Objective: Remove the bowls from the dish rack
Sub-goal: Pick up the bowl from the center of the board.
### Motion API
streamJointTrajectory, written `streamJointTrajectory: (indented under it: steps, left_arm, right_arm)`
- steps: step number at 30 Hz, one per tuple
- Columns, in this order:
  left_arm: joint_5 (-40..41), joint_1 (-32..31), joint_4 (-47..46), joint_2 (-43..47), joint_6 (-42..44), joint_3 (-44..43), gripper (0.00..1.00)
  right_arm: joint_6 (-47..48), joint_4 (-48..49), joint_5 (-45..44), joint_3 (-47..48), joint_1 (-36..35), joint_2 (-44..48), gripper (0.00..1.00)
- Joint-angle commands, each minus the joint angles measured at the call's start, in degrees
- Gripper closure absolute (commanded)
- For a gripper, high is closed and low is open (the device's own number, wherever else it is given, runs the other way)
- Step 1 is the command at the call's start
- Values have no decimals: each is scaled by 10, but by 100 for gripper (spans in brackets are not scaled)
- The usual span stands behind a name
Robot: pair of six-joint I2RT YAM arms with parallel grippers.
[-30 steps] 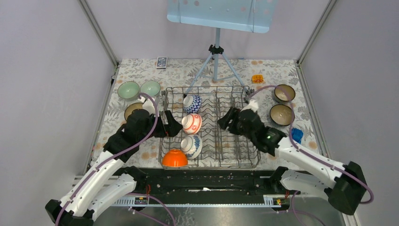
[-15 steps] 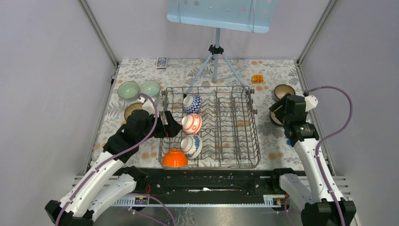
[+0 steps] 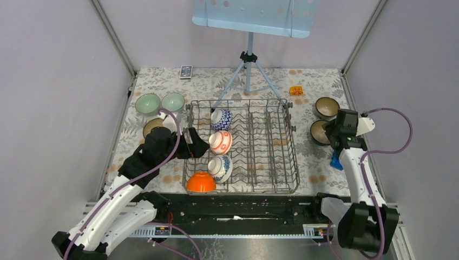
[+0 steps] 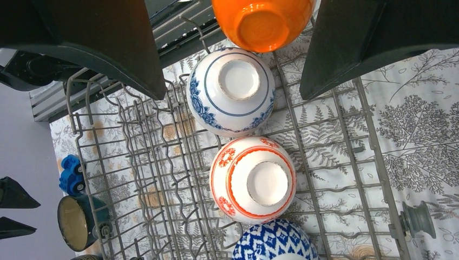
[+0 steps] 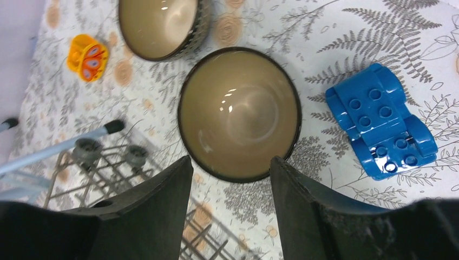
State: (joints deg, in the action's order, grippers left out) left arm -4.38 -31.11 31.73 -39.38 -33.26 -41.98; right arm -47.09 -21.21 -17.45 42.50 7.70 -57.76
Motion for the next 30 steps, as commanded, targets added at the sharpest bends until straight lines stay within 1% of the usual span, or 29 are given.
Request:
streamJointTrajectory:
  steps: [1, 4, 9, 11, 13, 16, 18, 20, 24, 26, 30]
  left_arm:
    - [-3, -1, -29, 9, -15, 9, 2]
    - [-5, -1, -32, 13, -19, 14, 2]
    - [-10, 0, -39, 11, -21, 21, 2]
    - [-13, 0, -41, 7, -21, 22, 2]
    - [-13, -1, -41, 5, -21, 20, 2]
    - [-10, -1, -40, 9, -22, 19, 2]
    - [-10, -1, -40, 9, -23, 20, 2]
    - [-12, -1, -39, 3, -23, 19, 2]
    - [-15, -1, -39, -10, -28, 20, 2]
    - [-16, -1, -42, -14, -31, 23, 2]
    - [-19, -1, -52, -22, -38, 32, 2]
  right_arm:
    - [-33, 39, 4, -7, 32, -52, 39]
    - [-47, 48, 20, -11, 41, -68, 40]
    - [-46, 60, 2, -13, 42, -94, 39]
    - [-47, 57, 11, -8, 42, -102, 39]
    - [-40, 58, 26, -8, 42, -91, 39]
    - [-20, 67, 55, -13, 35, -42, 39]
    - [4, 56, 46, -2, 4, -8, 38]
    - [23, 25, 39, 15, -21, 13, 35]
    - [43, 1, 69, 22, -71, 58, 32]
    - [53, -13, 91, 27, -108, 72, 32]
    - [69, -47, 97, 41, -192, 78, 30]
